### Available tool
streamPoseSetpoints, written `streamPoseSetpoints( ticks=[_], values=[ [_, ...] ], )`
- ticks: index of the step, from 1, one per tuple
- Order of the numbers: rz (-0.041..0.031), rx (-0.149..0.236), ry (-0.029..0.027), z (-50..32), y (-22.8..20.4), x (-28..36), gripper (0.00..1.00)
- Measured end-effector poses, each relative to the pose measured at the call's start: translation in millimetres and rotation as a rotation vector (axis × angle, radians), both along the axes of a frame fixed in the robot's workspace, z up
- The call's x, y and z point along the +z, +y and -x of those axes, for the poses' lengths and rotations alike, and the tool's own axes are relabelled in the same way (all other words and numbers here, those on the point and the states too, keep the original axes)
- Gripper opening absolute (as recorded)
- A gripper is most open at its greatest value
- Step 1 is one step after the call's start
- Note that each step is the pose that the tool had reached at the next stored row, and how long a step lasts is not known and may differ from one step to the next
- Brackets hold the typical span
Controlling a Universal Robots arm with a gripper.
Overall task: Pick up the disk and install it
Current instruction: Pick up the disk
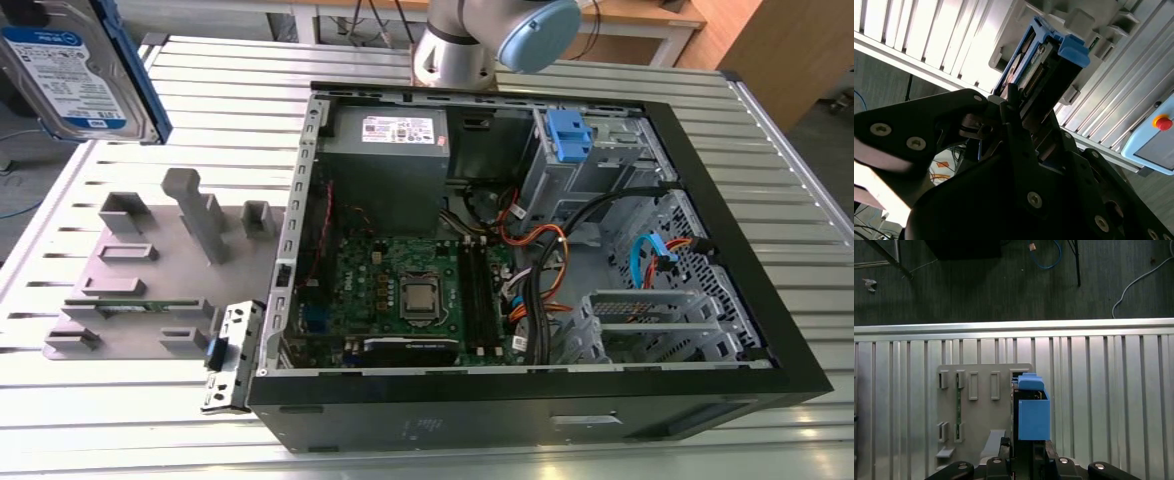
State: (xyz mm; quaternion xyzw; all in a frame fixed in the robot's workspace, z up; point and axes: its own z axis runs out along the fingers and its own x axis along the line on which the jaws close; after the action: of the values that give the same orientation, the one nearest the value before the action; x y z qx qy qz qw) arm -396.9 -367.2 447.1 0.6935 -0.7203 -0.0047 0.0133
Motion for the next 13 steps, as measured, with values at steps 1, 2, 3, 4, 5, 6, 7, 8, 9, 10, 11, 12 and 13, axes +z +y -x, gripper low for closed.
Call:
streamPoseSetpoints(
  ticks=[1, 2, 3, 4, 5, 6, 7, 8, 9, 10, 11, 12, 13],
  values=[
    [-0.0001, 0.000, -0.0001, 0.0, 0.0, 0.9, 0.35],
    [-0.0001, 0.000, -0.0003, 0.0, 0.0, 2.0, 0.35],
    [-0.0002, 0.000, -0.0003, 0.0, 0.0, 3.4, 0.35],
    [-0.0002, 0.000, -0.0003, 0.0, 0.0, 5.1, 0.35],
    [-0.0002, 0.000, -0.0003, 0.0, 0.0, 6.8, 0.35],
    [-0.0002, 0.000, -0.0003, 0.0, 0.0, 8.6, 0.35],
    [-0.0002, 0.000, -0.0004, 0.0, 0.0, 10.4, 0.35],
    [-0.0003, 0.000, -0.0004, 0.0, 0.0, 12.3, 0.35],
    [-0.0002, 0.000, -0.0004, 0.0, 0.0, 14.5, 0.35],
    [-0.0002, 0.000, -0.0004, 0.0, 0.0, 16.6, 0.35],
    [-0.0002, 0.000, -0.0004, 0.0, 0.0, 18.8, 0.35],
    [-0.0003, 0.000, -0.0005, 0.0, 0.0, 20.9, 0.35],
    [-0.0003, 0.000, -0.0004, 0.0, 0.0, 23.0, 0.35]
  ],
)
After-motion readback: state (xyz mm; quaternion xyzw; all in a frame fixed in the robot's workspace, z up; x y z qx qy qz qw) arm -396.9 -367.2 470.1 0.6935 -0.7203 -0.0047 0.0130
